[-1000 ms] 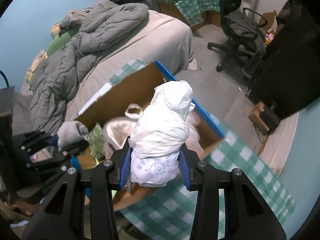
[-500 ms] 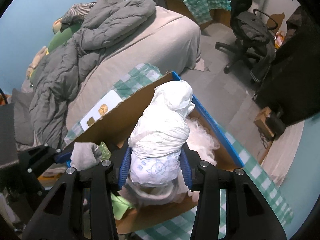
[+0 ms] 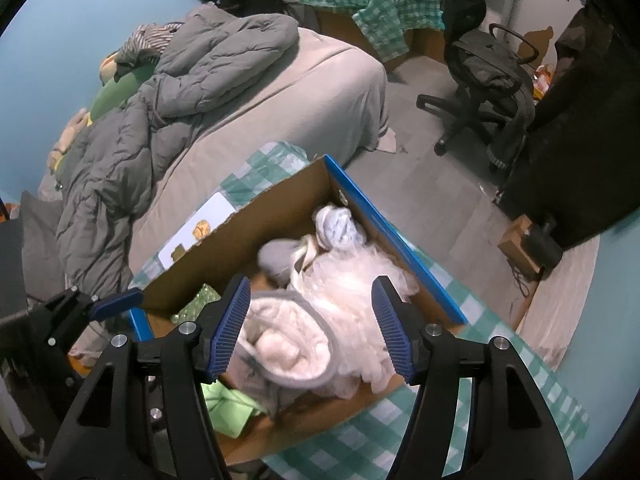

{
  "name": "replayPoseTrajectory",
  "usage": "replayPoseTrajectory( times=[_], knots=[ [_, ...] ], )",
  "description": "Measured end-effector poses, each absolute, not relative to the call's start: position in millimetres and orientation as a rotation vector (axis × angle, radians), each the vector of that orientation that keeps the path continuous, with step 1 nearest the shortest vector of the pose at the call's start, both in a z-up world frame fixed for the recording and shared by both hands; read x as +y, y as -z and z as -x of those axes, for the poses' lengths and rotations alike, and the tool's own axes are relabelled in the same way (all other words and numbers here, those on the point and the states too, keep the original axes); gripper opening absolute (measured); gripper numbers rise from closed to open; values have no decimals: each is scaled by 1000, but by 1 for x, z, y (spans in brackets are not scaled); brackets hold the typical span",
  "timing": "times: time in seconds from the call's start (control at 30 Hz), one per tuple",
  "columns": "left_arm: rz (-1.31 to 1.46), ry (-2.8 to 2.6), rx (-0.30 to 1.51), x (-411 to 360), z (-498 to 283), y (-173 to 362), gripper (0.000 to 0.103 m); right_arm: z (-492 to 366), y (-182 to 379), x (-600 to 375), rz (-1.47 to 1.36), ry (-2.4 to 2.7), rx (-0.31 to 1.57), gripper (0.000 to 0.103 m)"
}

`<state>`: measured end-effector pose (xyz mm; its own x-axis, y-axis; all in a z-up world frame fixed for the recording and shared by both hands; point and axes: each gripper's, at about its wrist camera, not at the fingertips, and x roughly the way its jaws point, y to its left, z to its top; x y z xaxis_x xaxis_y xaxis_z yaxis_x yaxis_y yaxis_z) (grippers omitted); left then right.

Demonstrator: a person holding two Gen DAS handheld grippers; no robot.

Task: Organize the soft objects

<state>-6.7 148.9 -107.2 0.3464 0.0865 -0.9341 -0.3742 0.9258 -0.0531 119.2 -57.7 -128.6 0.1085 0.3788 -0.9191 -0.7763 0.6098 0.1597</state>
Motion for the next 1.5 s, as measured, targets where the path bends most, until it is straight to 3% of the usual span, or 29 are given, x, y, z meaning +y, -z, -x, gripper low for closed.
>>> replayPoseTrajectory(
  times=[0.53, 0.8, 1.43, 1.5],
  knots=[
    [245, -303, 1112, 110, 31, 58, 80, -97, 88, -130, 339, -827, 1126, 66],
    [205, -297, 1092, 86, 33, 43, 92, -90, 76, -170, 303, -766, 1104, 67],
    [88, -298, 1013, 40, 28, 10, 96, -82, 60, -254, 188, -610, 1069, 67],
    [89, -291, 1012, 37, 26, 12, 101, -82, 60, -258, 186, -594, 1068, 67]
  ],
)
